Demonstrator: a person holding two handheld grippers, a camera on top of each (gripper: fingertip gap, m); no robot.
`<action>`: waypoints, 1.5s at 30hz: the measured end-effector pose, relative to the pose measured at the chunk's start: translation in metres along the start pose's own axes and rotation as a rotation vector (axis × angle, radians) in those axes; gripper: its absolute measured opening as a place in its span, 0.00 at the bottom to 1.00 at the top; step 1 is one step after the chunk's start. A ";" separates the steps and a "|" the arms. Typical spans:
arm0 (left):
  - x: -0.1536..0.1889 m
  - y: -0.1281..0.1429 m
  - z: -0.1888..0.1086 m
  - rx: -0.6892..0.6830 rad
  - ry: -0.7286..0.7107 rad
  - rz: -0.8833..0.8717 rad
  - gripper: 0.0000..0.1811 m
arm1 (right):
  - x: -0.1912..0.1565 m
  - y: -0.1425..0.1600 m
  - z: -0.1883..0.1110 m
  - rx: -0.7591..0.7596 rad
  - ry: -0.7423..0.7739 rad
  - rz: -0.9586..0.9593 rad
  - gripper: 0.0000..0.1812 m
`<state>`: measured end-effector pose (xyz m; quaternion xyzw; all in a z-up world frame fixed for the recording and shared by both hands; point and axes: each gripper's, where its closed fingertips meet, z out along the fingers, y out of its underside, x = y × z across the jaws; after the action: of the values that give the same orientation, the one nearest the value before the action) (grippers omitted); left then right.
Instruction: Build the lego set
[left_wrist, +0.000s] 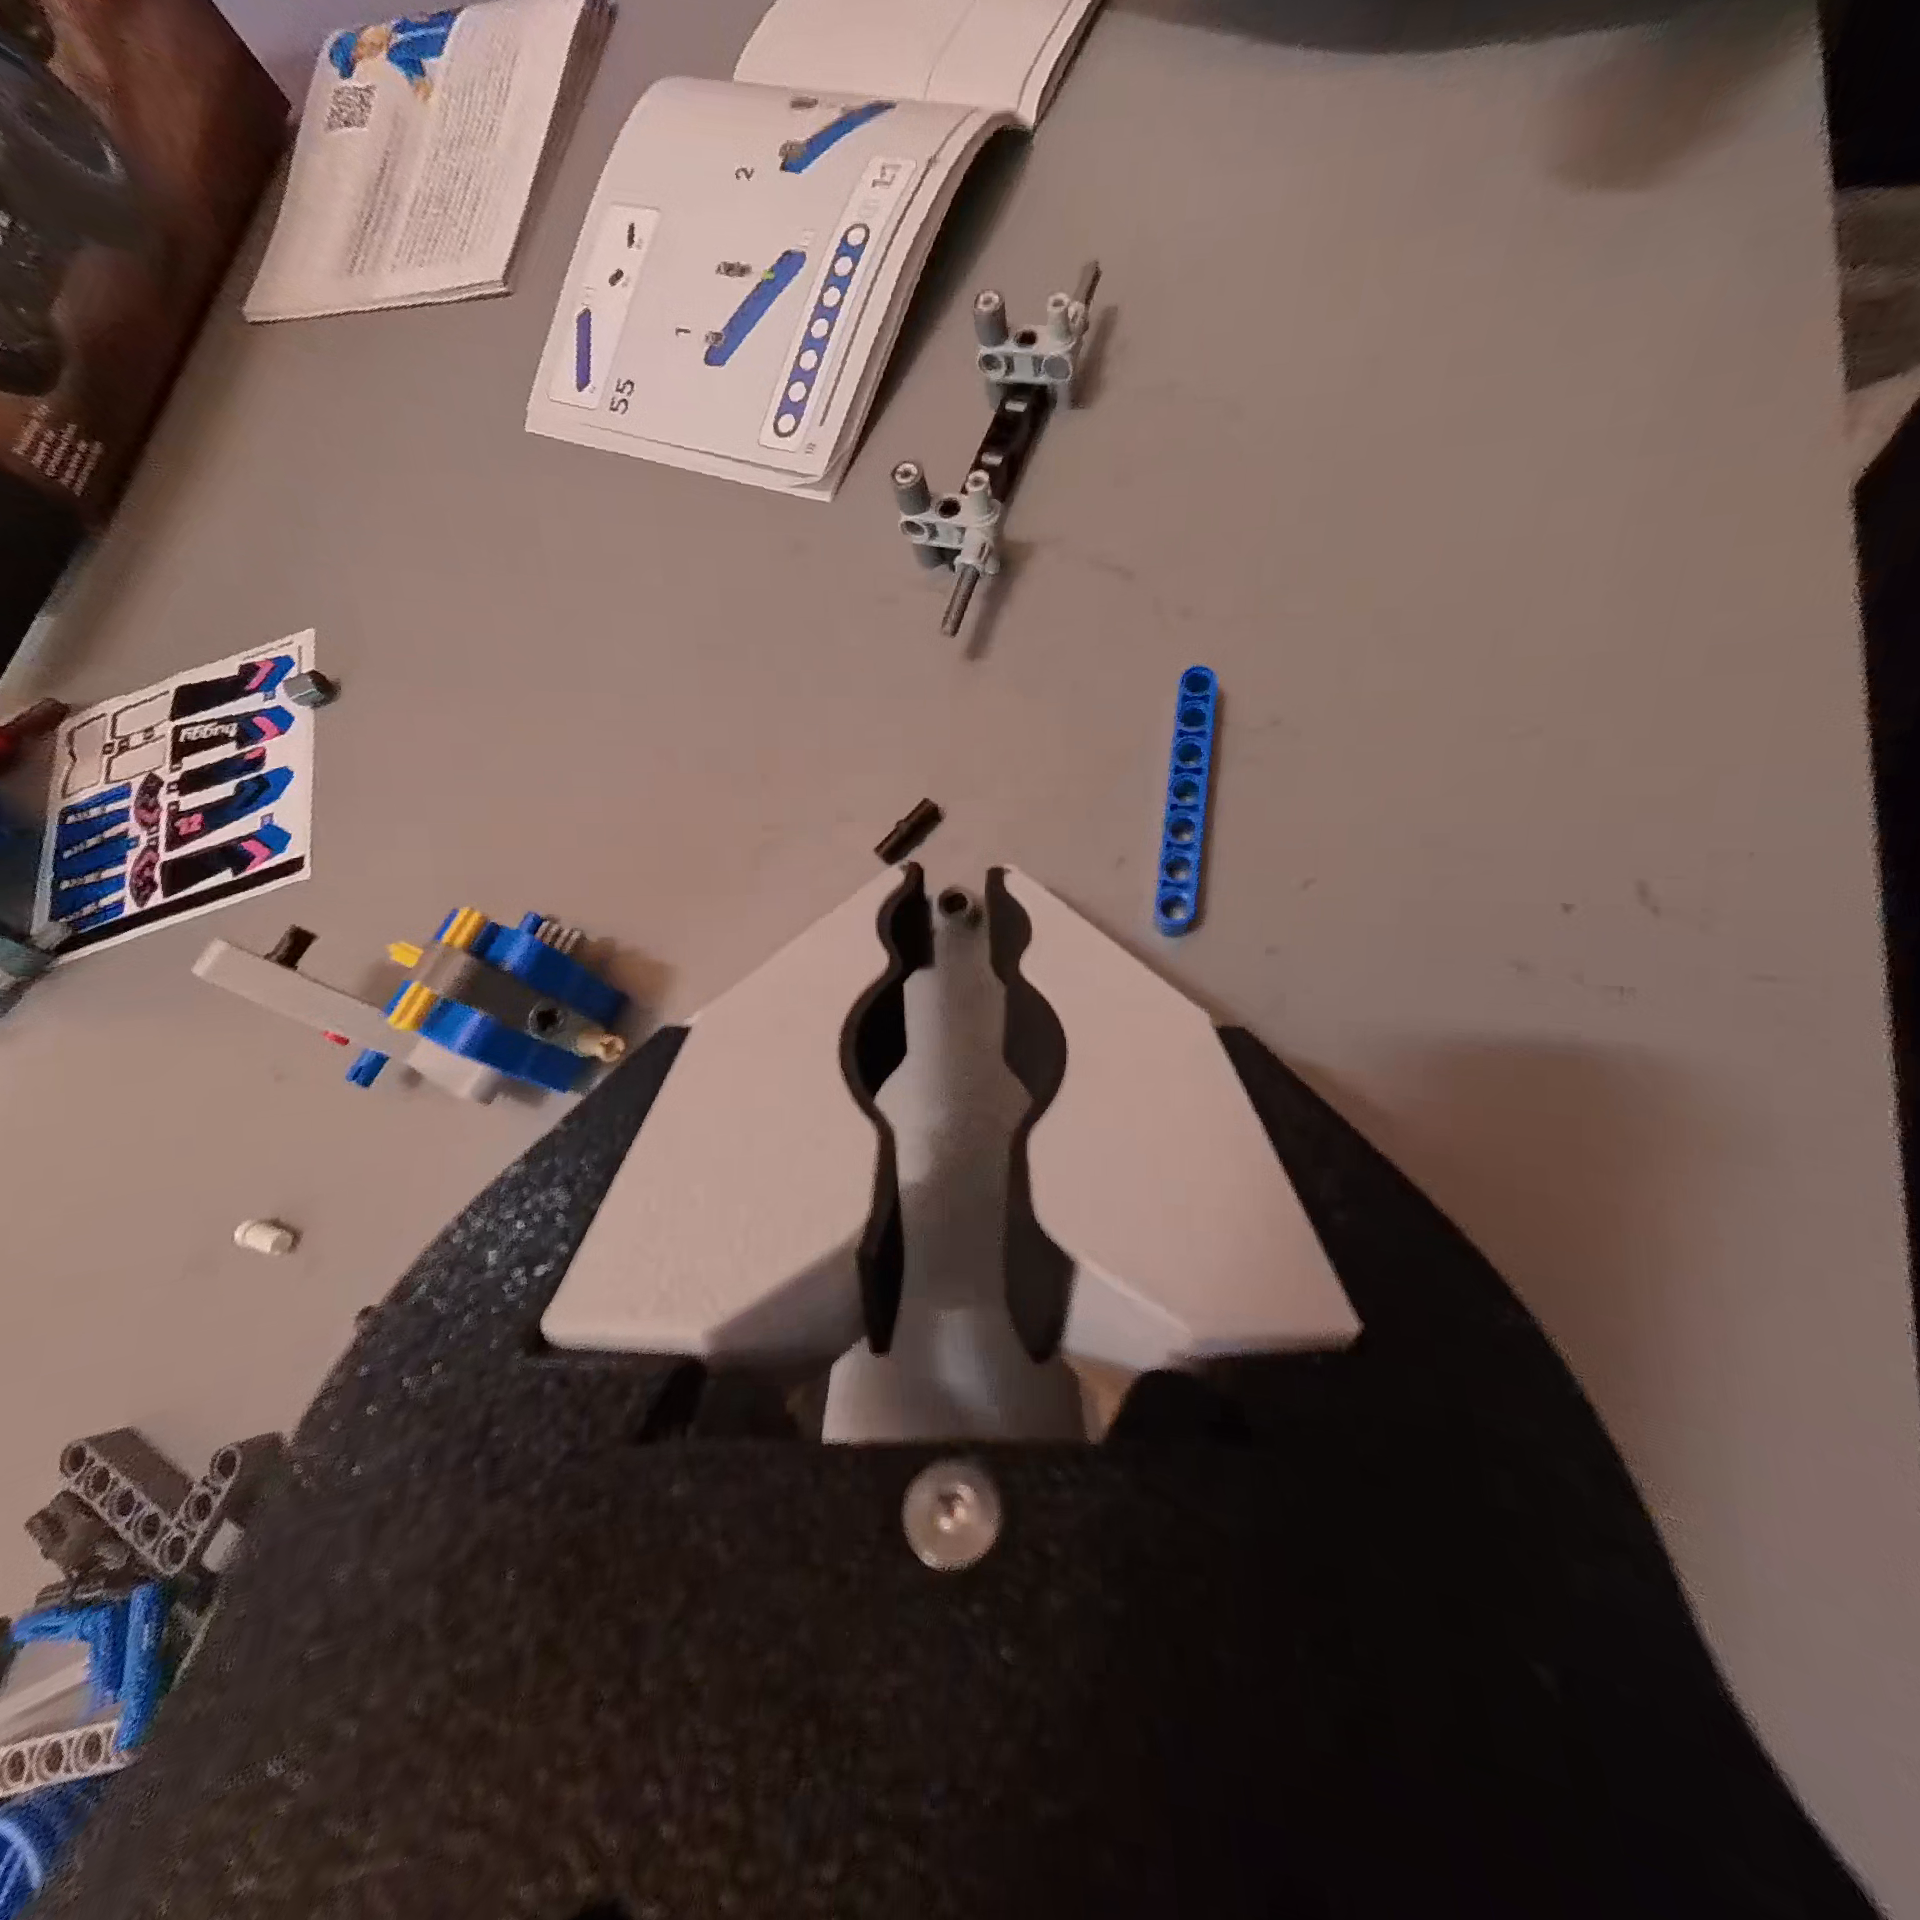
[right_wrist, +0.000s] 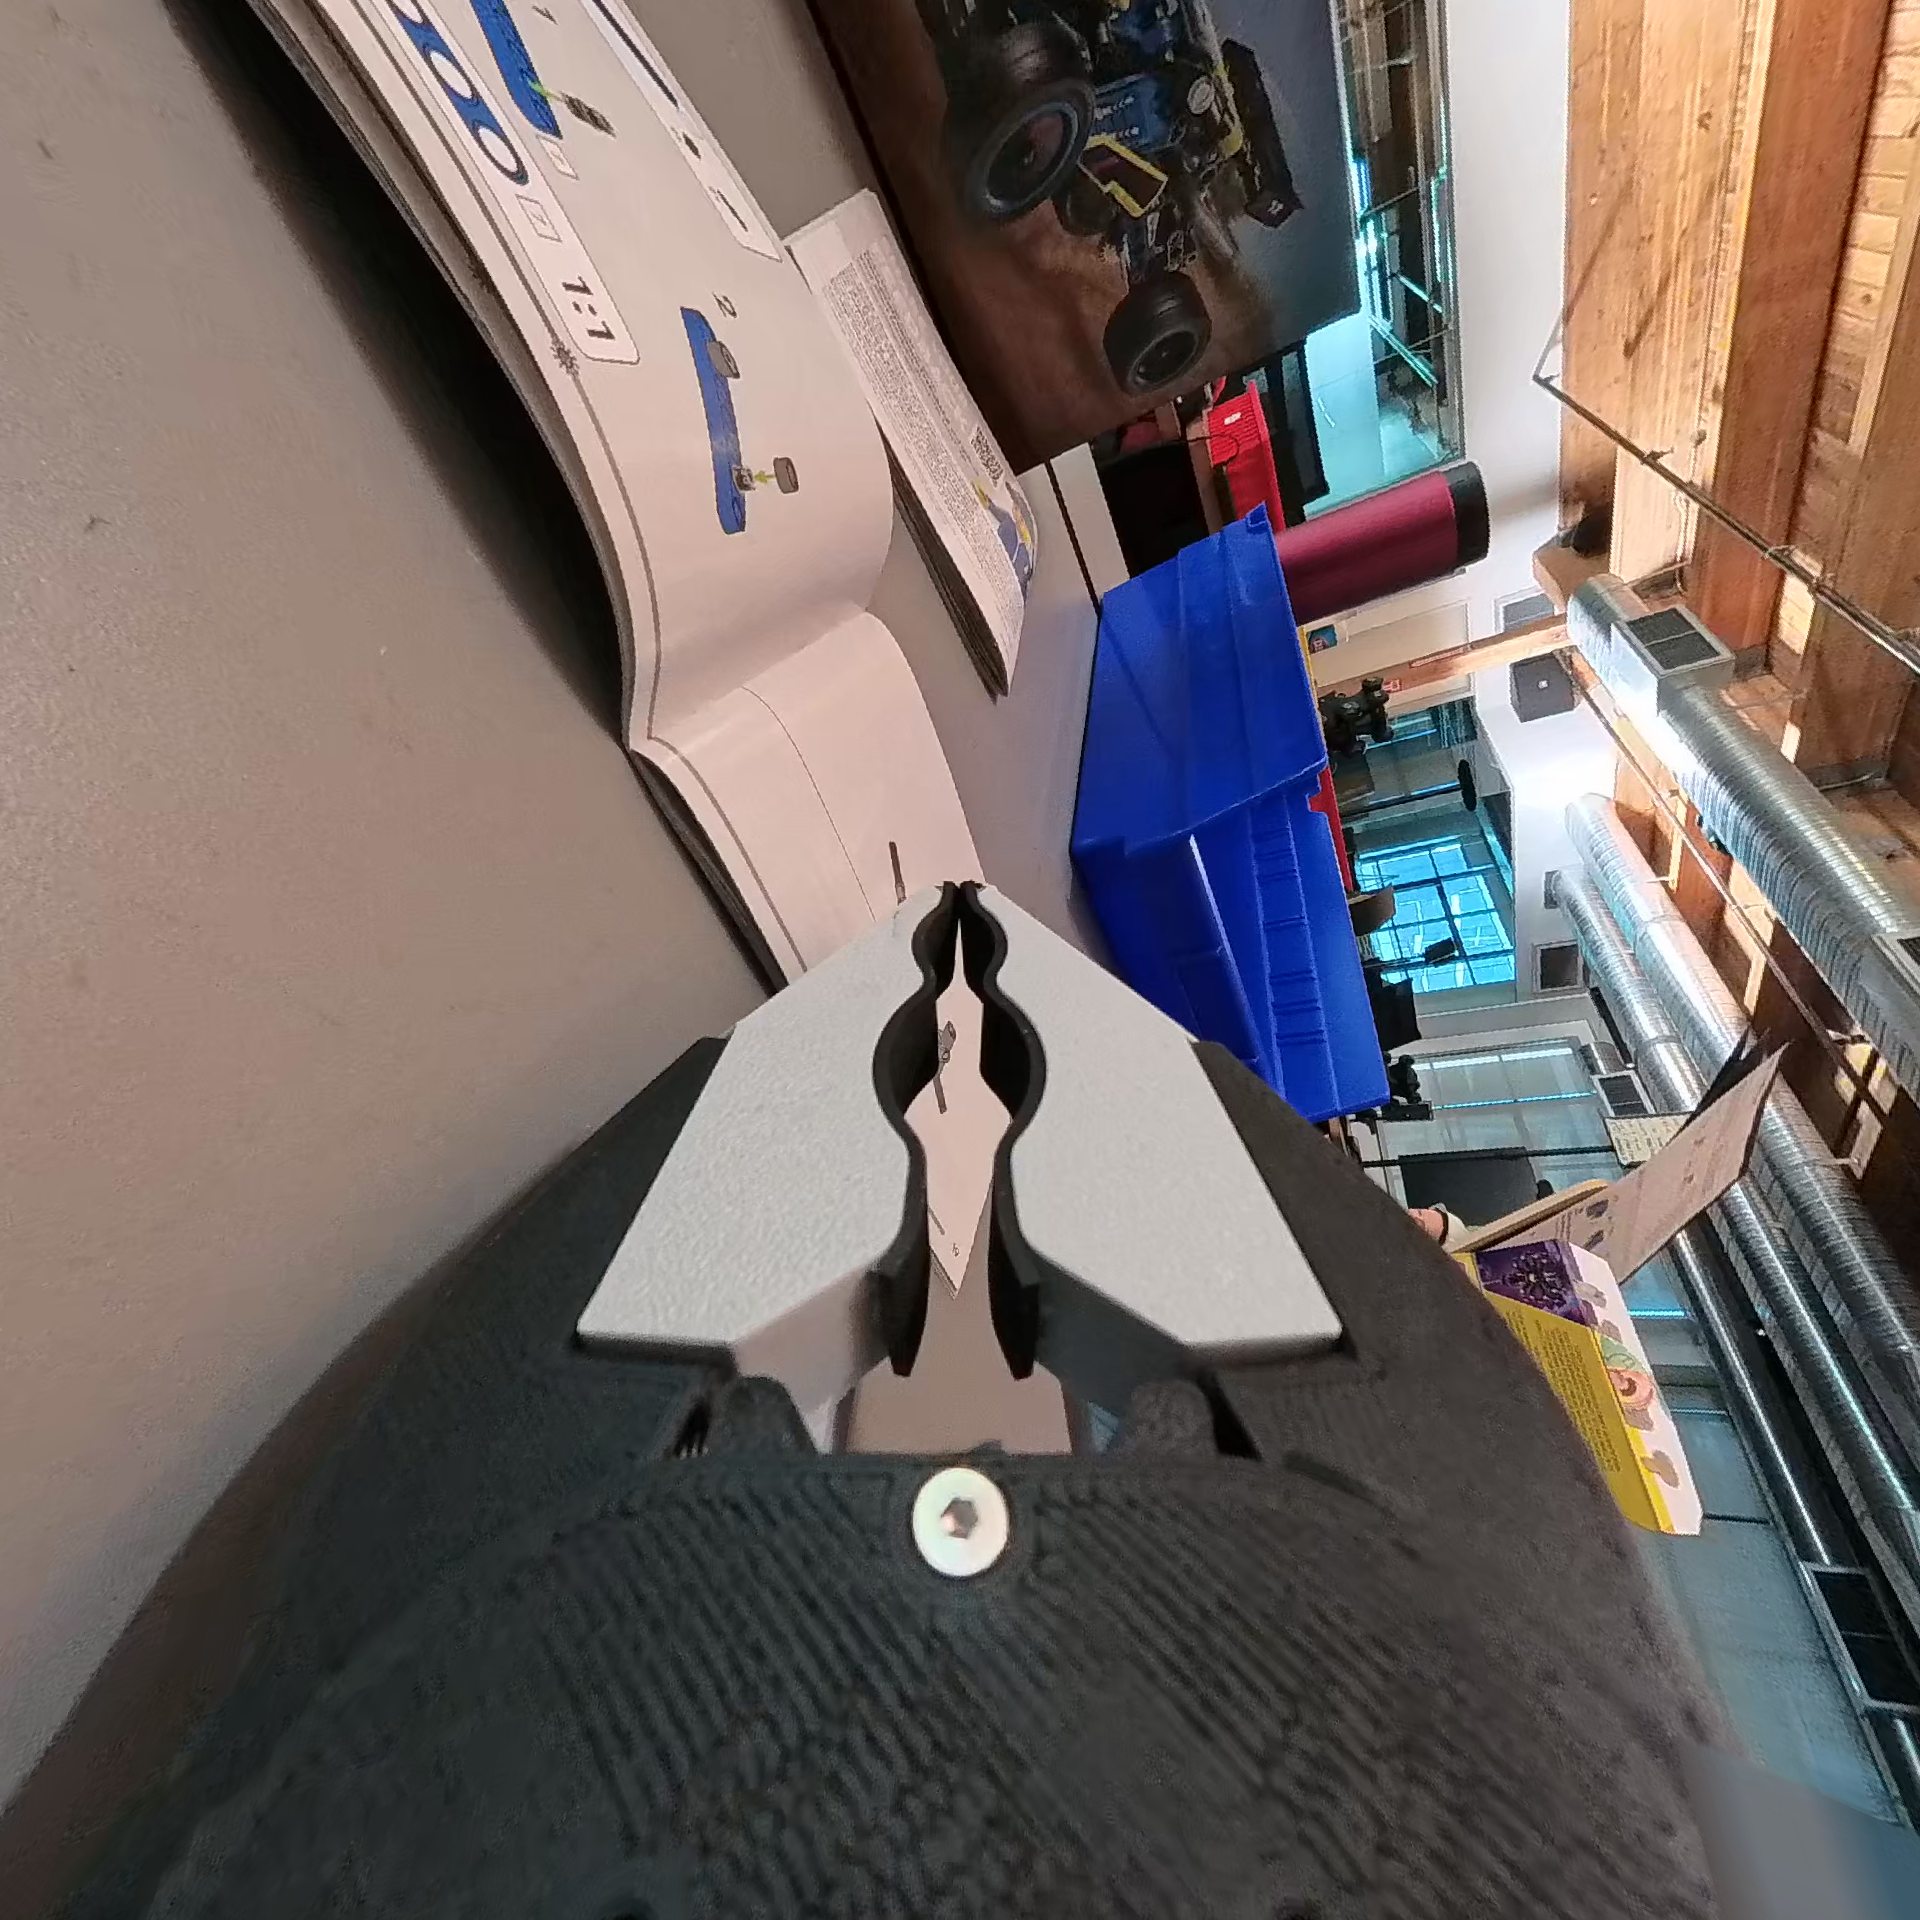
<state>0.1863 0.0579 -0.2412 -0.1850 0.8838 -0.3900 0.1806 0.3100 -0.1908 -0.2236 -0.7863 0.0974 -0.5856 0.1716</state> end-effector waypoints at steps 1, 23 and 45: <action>-0.004 -0.001 -0.005 0.012 -0.005 -0.005 0.05 | 0.000 0.000 0.000 0.001 -0.001 0.001 0.00; -0.134 0.104 -0.069 -0.307 -0.363 -0.428 0.05 | -0.002 0.001 0.001 -0.005 -0.010 -0.001 0.00; 0.004 0.000 -0.019 -0.003 0.063 -0.006 0.04 | -0.002 0.000 0.001 -0.003 -0.012 -0.006 0.00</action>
<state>0.1734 0.0678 -0.2299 -0.1757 0.8891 -0.3947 0.1512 0.3102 -0.1899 -0.2259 -0.7903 0.0949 -0.5812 0.1694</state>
